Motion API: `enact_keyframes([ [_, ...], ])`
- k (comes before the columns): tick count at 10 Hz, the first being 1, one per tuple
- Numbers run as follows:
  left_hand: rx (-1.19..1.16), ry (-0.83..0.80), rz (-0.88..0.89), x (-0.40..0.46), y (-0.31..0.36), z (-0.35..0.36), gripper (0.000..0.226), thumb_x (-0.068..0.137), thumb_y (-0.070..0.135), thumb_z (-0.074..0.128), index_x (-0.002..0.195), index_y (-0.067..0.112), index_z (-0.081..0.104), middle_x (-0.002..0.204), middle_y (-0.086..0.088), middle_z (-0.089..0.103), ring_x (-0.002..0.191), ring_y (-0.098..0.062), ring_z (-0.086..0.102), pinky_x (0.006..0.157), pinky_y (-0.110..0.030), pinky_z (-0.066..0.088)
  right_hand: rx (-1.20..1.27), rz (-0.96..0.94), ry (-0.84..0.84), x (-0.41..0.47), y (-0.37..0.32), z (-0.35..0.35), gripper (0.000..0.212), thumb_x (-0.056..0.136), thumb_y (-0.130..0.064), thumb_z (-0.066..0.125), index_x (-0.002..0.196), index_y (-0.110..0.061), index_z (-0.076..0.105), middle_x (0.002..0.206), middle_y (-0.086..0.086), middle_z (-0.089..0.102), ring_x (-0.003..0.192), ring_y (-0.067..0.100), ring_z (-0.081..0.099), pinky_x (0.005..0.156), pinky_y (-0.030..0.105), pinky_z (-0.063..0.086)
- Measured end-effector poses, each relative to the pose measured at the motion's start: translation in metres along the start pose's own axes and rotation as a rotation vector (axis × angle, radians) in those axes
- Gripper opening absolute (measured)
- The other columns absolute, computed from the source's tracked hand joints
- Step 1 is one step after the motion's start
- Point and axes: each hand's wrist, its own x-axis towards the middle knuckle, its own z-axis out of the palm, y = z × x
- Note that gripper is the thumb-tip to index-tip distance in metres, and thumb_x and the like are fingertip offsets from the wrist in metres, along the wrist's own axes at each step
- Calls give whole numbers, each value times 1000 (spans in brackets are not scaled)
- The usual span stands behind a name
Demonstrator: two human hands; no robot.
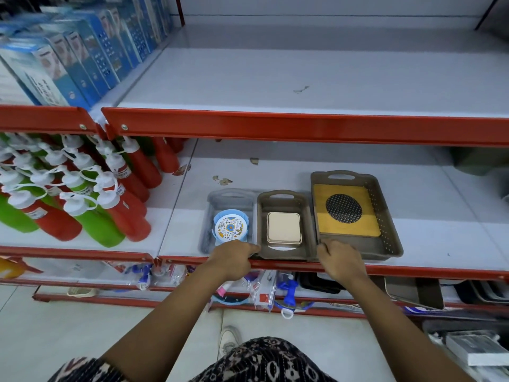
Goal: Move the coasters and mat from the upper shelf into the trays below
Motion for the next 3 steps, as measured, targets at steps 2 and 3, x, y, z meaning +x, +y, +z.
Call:
enact_keyframes([
  [2, 46, -4, -15, -3, 5, -1, 55, 89, 11, 44, 141, 28, 41, 135, -6, 54, 120, -25, 51, 86, -32, 47, -66, -45, -42, -19, 4, 6, 27, 93, -31, 38, 90, -15, 60, 80, 4, 68, 76, 23, 64, 70, 30, 46],
  [3, 99, 75, -54, -4, 16, 2, 47, 88, 11, 44, 133, 24, 48, 127, -8, 59, 113, -27, 55, 78, -30, 46, -105, -58, 20, -17, -3, -5, 28, 93, -32, 38, 93, -15, 60, 85, 4, 66, 79, 23, 63, 64, 30, 48],
])
